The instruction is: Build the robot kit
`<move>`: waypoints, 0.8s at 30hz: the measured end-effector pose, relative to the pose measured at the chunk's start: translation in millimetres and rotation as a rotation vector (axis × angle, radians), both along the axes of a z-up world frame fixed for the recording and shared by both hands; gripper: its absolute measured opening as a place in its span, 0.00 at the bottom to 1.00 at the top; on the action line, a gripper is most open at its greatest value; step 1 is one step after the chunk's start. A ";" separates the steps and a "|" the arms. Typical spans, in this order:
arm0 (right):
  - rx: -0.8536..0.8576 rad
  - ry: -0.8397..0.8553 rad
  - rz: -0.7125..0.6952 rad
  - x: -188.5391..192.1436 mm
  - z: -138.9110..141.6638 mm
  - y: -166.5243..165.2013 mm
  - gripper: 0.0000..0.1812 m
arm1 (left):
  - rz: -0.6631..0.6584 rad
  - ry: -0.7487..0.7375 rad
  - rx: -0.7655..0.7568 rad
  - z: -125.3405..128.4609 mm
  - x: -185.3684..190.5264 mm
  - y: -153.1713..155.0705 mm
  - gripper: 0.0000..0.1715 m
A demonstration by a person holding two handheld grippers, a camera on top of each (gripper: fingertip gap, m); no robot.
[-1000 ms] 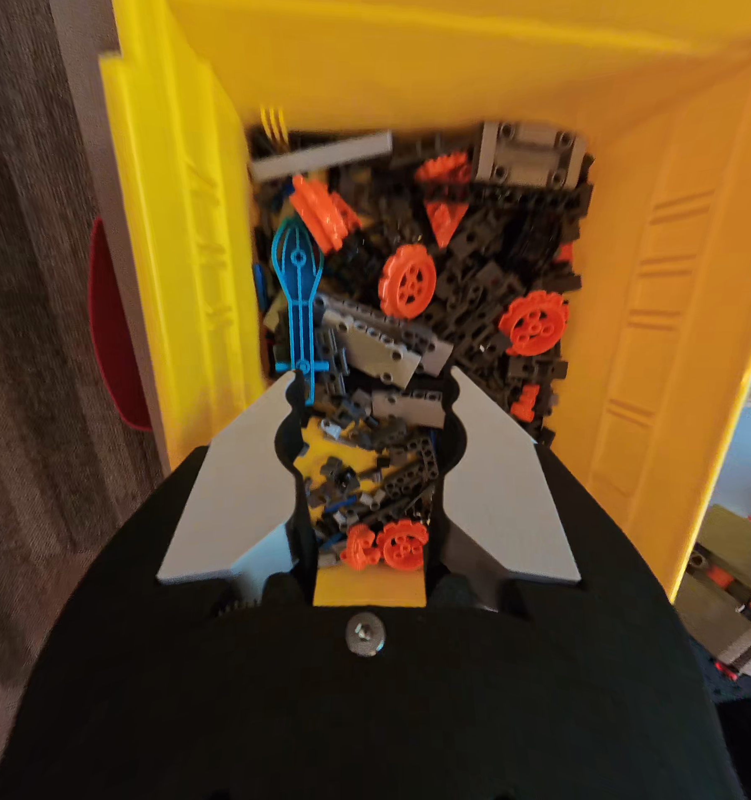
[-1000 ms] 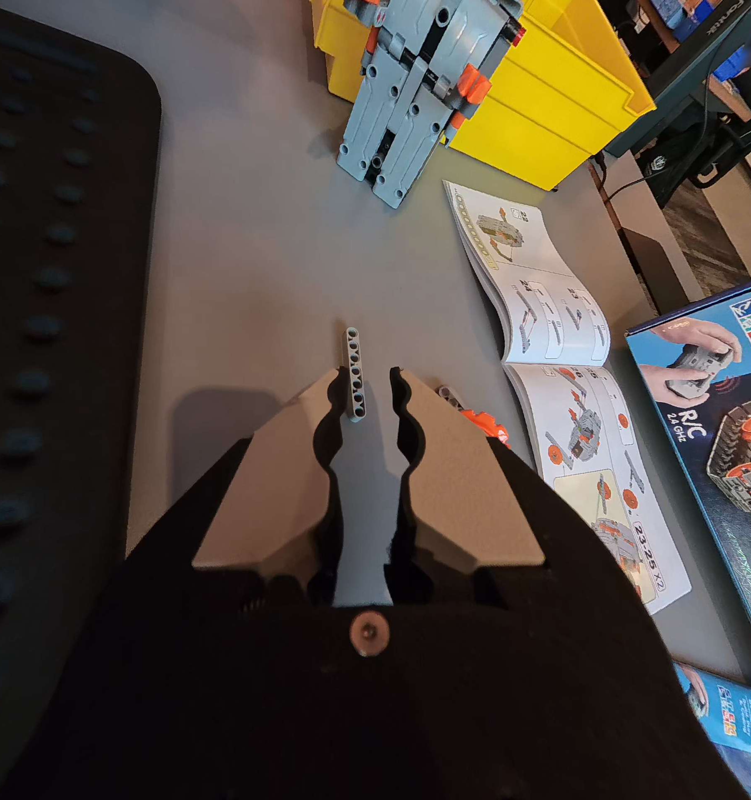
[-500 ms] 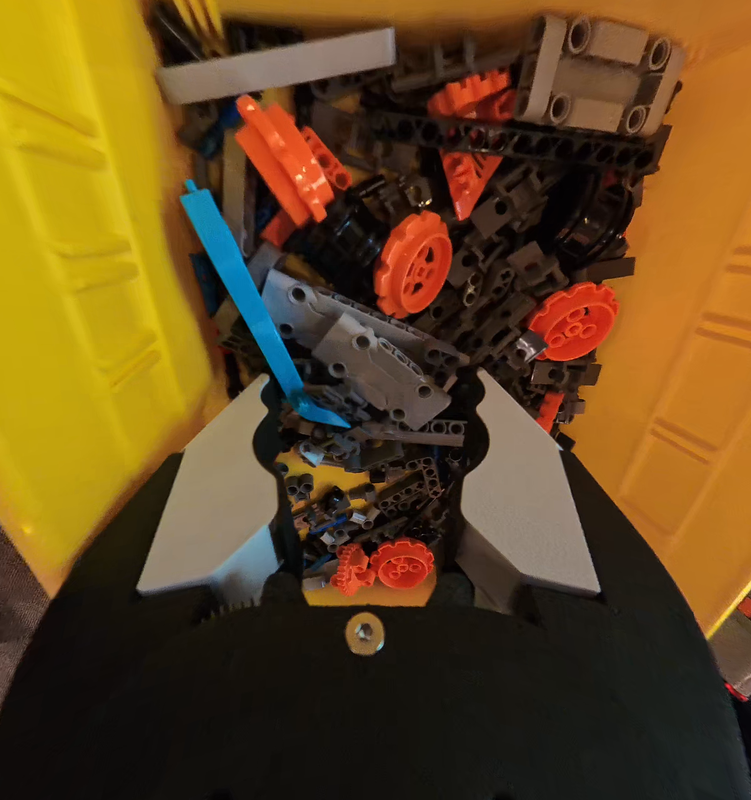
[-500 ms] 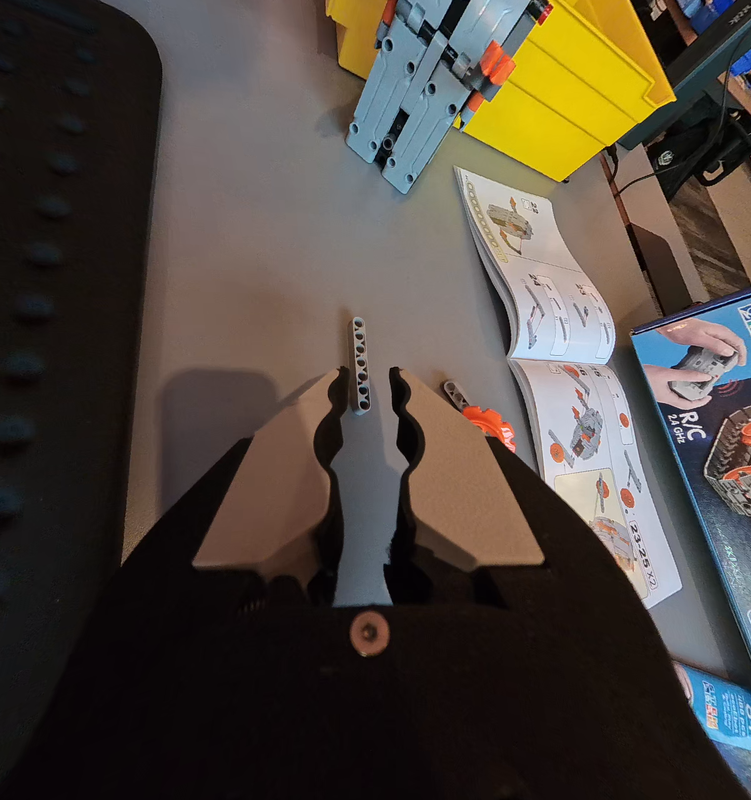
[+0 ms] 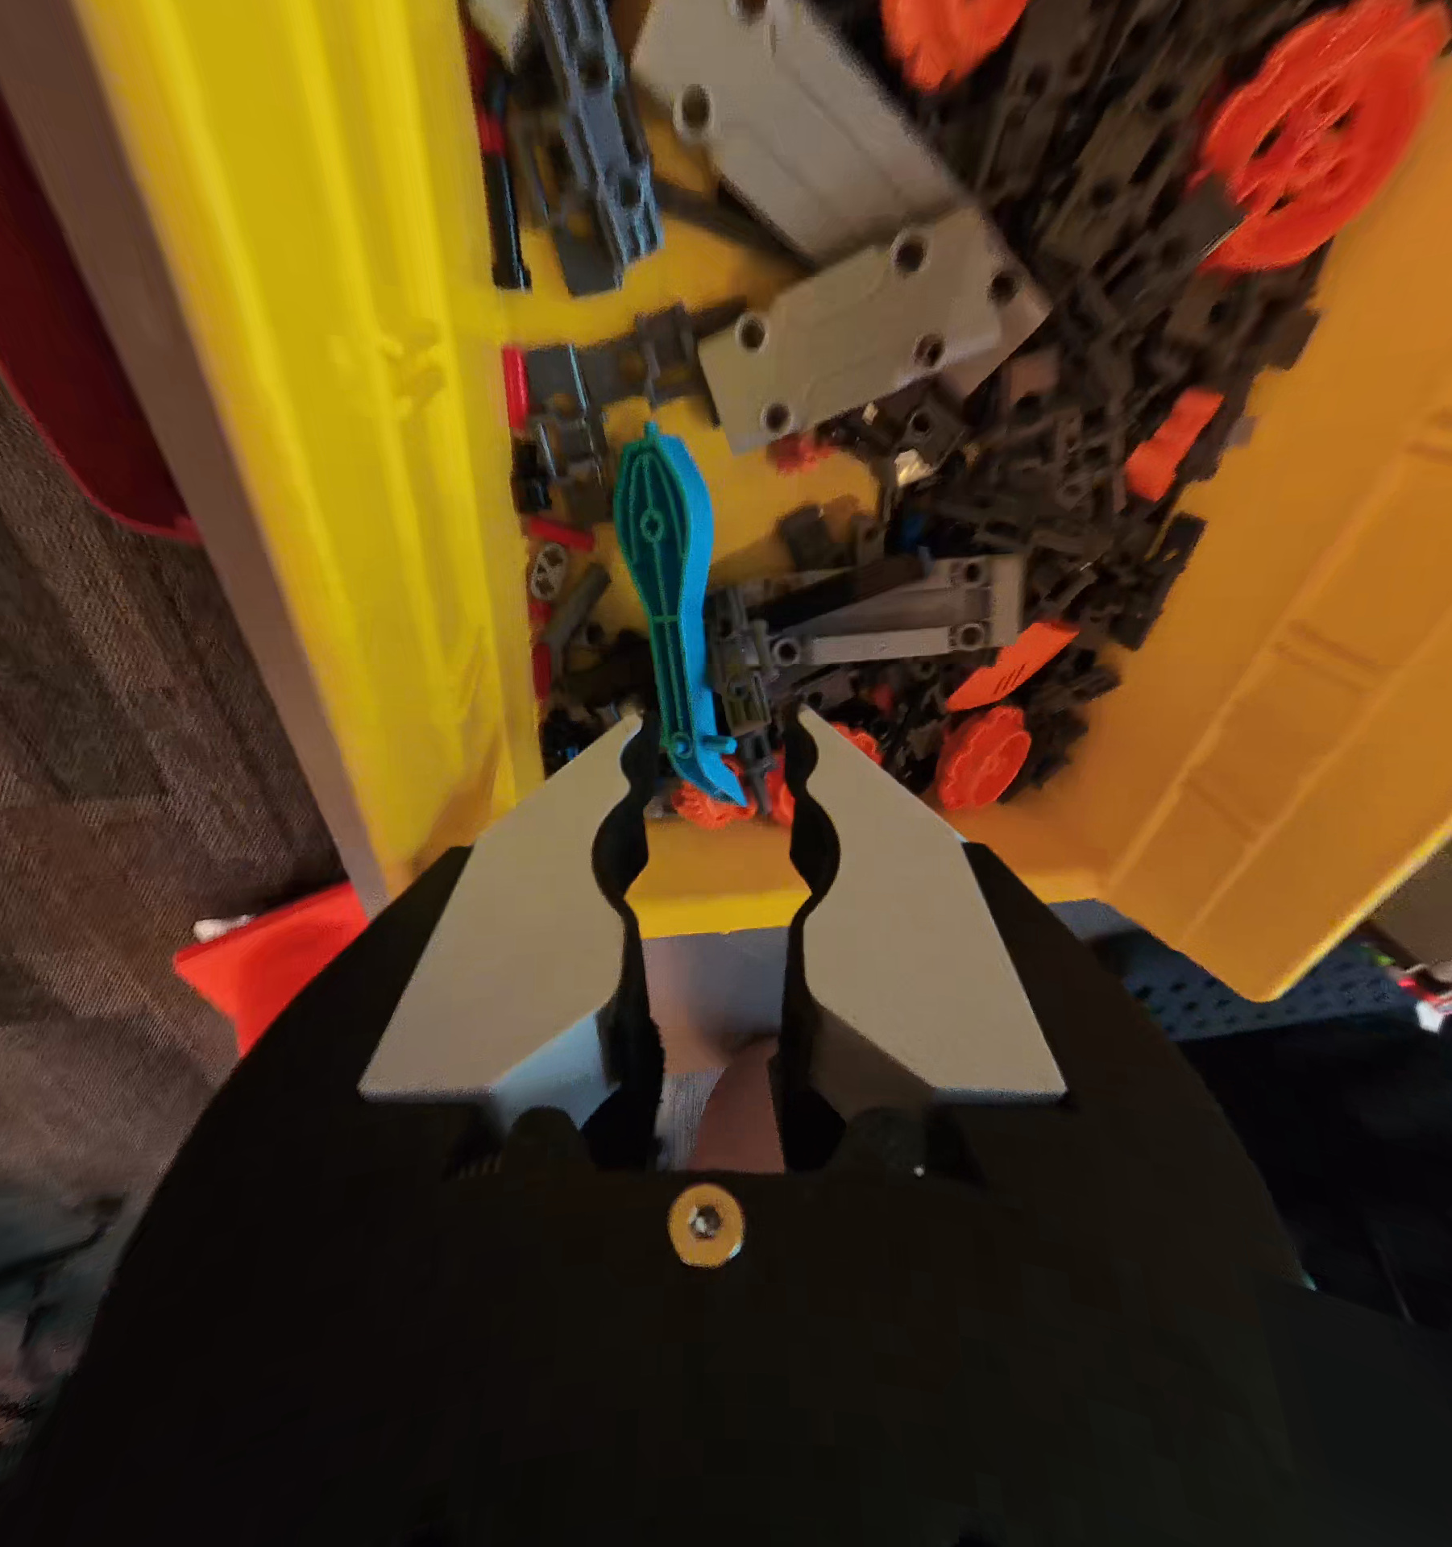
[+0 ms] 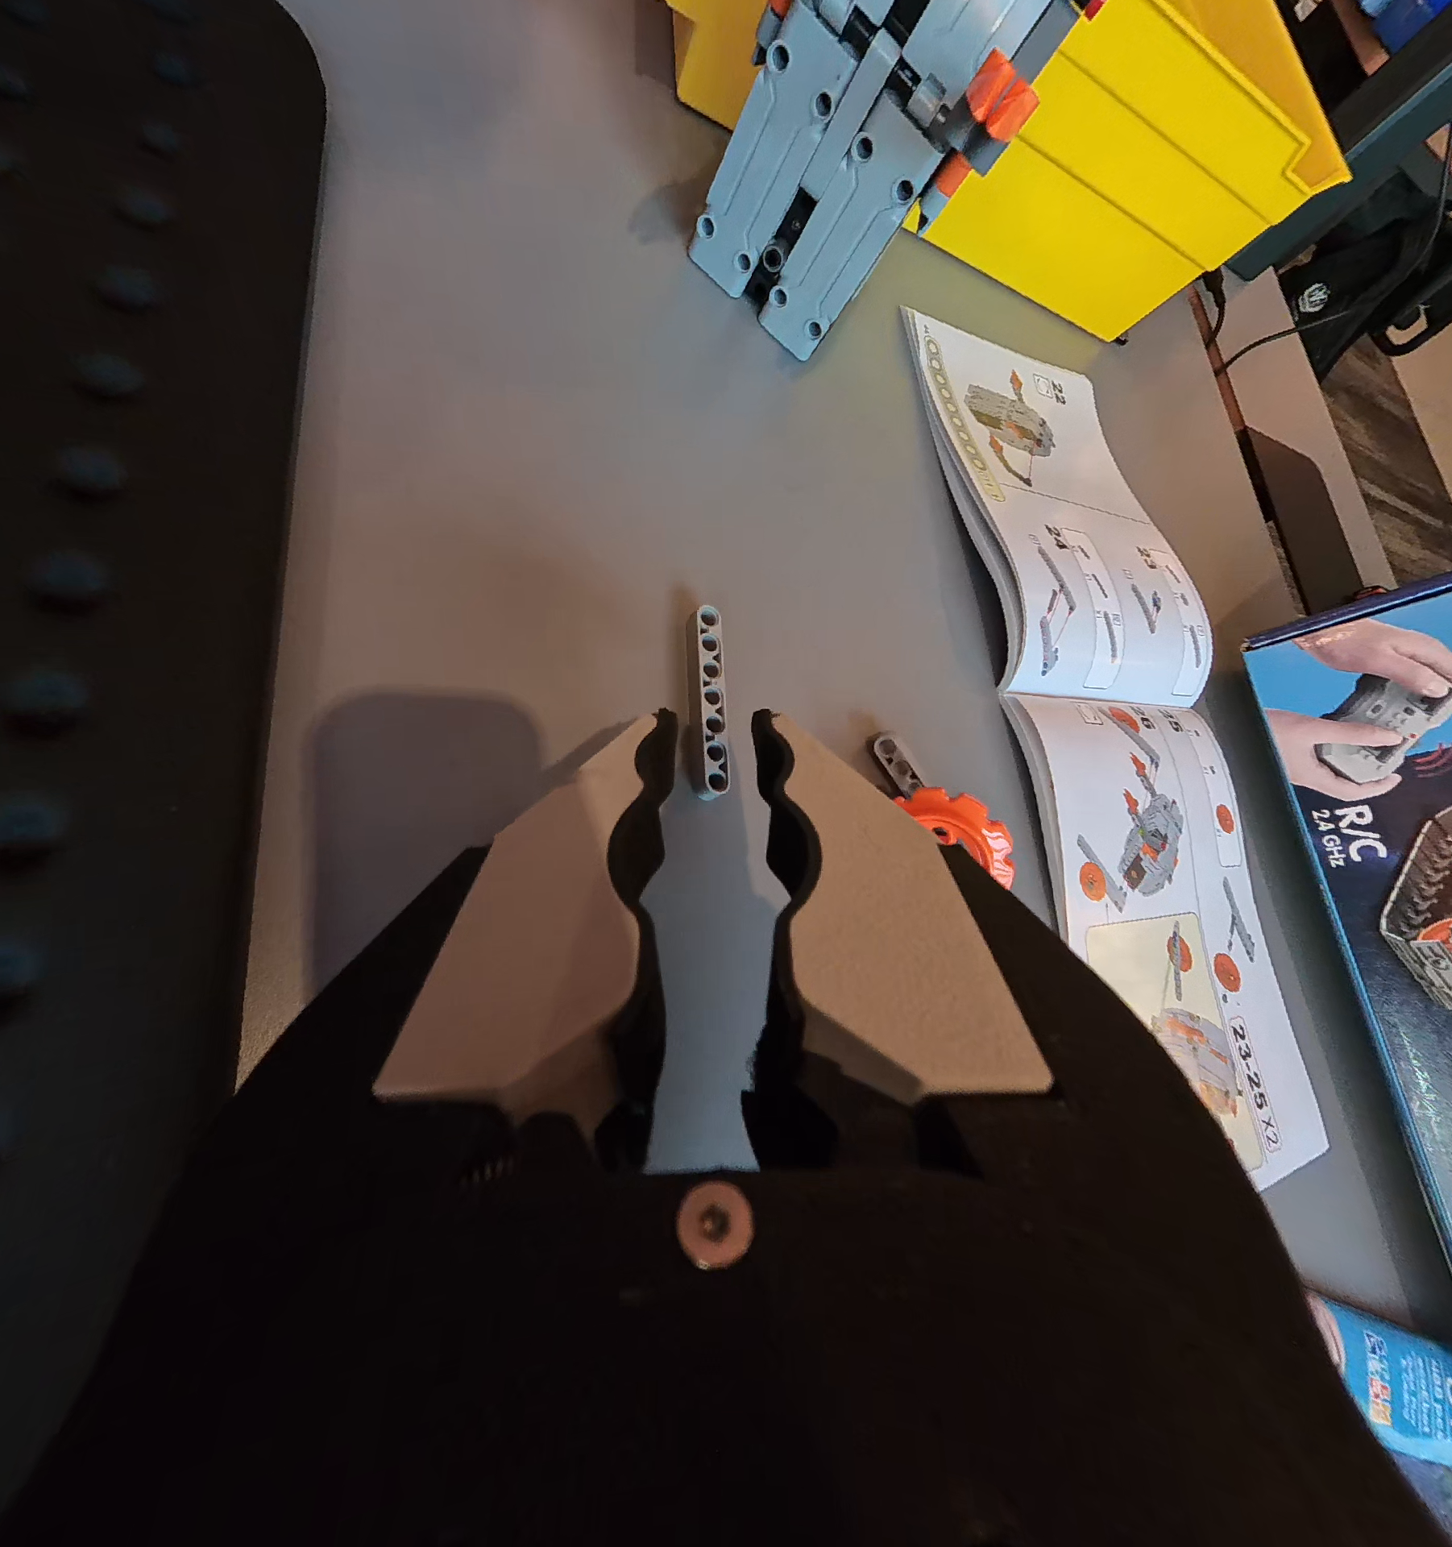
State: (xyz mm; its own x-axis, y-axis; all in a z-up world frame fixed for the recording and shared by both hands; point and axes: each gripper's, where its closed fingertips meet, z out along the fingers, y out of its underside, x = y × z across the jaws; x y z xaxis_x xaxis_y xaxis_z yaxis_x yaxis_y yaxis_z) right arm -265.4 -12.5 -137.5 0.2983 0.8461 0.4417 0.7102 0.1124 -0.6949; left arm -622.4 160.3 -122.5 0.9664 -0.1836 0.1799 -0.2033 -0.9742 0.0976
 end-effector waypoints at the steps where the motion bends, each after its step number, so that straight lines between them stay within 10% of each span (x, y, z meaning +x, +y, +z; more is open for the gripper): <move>1: 0.000 -0.001 0.002 -0.2 -0.3 -0.1 0.10 | 0.011 -0.017 0.055 6.8 2.5 8.7 0.18; 8: 0.002 -0.018 0.001 0.2 -3.1 0.2 0.10 | 0.033 -0.222 0.505 40.2 48.5 106.3 0.44; 15: 0.011 -0.024 -0.002 1.7 -1.8 0.0 0.10 | -0.047 -0.098 0.394 -26.6 58.3 122.9 0.57; 19: 0.017 -0.032 0.000 2.4 -1.8 -1.0 0.10 | -0.120 0.036 0.393 -37.2 44.0 122.4 0.44; 24: 0.023 -0.046 0.003 3.2 -2.9 -2.0 0.10 | -0.194 0.005 0.220 -33.6 42.9 78.9 0.03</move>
State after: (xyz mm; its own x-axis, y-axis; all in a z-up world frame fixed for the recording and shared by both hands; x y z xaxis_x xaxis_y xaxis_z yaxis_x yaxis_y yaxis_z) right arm -262.2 -14.4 -140.4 0.2752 0.8364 0.4740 0.7407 0.1298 -0.6591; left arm -579.5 239.2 -156.2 0.9101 -0.3995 0.1102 -0.3882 -0.9149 -0.1102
